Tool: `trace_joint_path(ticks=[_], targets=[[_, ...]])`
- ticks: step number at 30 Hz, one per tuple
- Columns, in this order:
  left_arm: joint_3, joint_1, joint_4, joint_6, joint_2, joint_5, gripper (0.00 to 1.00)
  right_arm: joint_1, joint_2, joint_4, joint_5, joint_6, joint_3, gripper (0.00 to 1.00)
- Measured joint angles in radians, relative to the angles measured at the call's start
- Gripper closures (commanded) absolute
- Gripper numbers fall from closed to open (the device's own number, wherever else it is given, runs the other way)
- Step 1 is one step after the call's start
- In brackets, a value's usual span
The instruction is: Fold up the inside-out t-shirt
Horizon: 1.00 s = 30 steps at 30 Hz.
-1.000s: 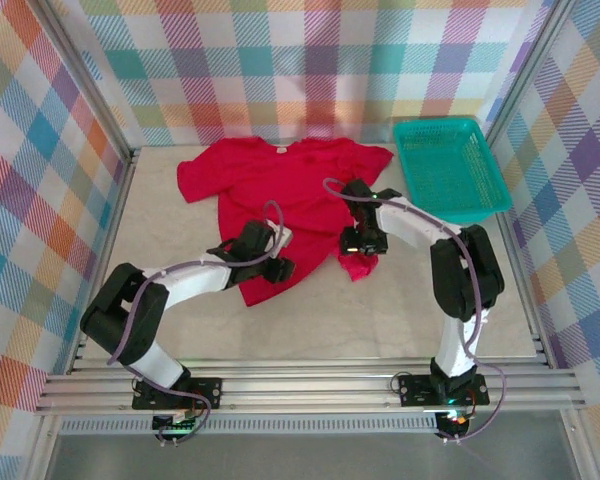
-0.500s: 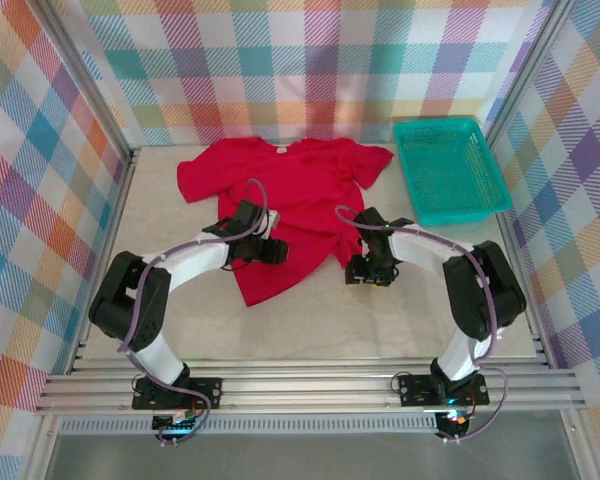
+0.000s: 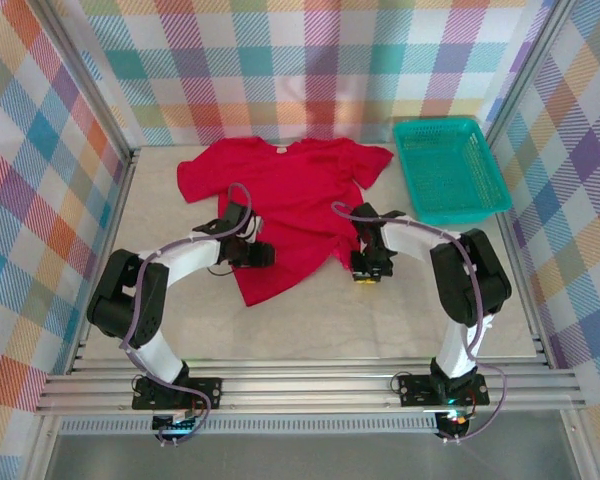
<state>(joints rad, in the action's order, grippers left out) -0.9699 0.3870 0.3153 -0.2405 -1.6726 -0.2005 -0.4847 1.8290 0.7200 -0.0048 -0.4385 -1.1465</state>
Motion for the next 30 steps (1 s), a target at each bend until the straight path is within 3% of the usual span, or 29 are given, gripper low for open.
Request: trace_joint_path(ticks=[8, 18, 22, 23, 25, 30], targets=[[0.001, -0.023, 0.028, -0.015, 0.005, 0.026, 0.48, 0.0, -0.034, -0.028, 0.018, 0.04, -0.034, 1.0], [0.0, -0.037, 0.08, -0.017, 0.017, 0.067, 0.49, 0.068, -0.315, 0.064, 0.057, 0.087, 0.034, 1.0], [0.0, -0.037, 0.083, -0.017, 0.031, 0.068, 0.49, 0.086, -0.311, 0.063, 0.045, 0.089, 0.035, 0.85], [0.0, -0.037, 0.083, -0.017, 0.034, 0.067, 0.49, 0.086, -0.297, 0.06, 0.035, 0.089, 0.035, 0.72], [-0.002, -0.037, 0.085, -0.017, 0.036, 0.067, 0.49, 0.084, -0.262, 0.045, 0.01, 0.089, 0.035, 0.59], [-0.002, -0.037, 0.099, -0.018, 0.053, 0.066, 0.49, 0.053, -0.171, -0.006, -0.034, 0.081, 0.034, 0.49]])
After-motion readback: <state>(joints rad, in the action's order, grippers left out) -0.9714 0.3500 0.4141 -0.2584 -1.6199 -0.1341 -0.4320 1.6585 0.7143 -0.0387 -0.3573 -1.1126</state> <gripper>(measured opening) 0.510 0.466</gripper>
